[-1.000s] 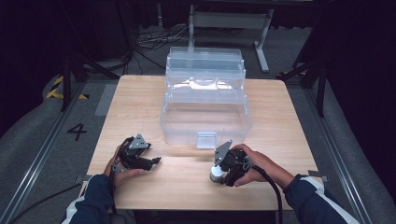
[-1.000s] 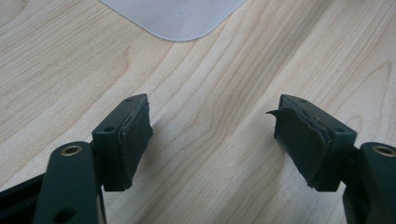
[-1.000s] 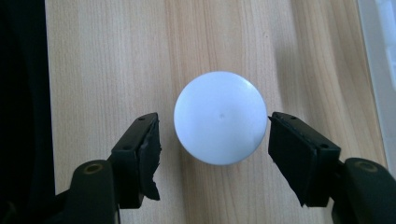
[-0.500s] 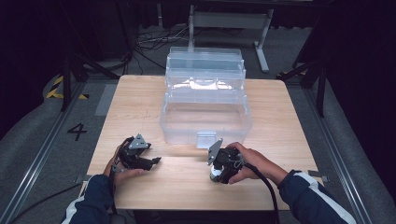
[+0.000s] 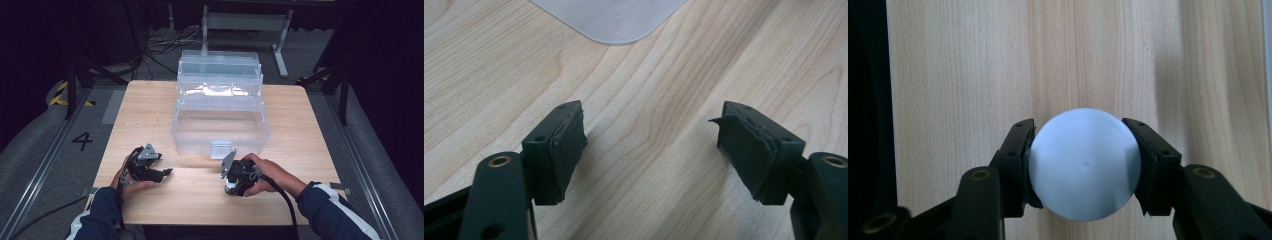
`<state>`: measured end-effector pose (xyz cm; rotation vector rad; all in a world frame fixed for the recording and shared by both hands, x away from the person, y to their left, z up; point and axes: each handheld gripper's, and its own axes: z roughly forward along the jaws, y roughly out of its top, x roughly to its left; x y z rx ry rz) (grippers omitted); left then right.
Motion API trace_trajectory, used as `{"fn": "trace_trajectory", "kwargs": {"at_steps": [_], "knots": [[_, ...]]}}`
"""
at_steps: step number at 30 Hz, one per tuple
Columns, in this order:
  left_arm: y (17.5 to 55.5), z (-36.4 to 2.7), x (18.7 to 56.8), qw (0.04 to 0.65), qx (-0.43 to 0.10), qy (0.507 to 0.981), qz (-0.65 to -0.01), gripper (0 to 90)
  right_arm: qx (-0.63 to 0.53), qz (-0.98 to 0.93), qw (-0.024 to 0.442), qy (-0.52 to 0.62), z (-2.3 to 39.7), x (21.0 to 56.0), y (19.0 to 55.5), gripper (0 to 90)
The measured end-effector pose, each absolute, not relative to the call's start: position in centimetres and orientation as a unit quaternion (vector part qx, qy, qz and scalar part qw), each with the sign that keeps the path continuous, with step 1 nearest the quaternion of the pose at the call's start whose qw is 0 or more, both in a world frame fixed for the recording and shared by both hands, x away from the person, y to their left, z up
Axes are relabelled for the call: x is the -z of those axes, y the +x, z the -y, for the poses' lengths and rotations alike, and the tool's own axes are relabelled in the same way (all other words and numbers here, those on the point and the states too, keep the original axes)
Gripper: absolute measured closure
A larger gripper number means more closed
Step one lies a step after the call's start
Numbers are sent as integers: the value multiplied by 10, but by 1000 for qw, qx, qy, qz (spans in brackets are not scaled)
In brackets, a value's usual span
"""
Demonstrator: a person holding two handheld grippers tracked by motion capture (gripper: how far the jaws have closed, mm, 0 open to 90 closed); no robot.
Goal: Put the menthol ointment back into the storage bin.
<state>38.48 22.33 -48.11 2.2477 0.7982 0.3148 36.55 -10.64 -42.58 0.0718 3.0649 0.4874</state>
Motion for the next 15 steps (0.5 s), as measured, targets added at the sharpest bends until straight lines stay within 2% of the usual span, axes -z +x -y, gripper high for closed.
{"fn": "trace_trajectory", "kwargs": {"at_steps": [15], "knots": [[385, -223, 481, 360, -122, 872, -309, 274, -152, -988, 24, 20, 115, 422, 368, 506]]}}
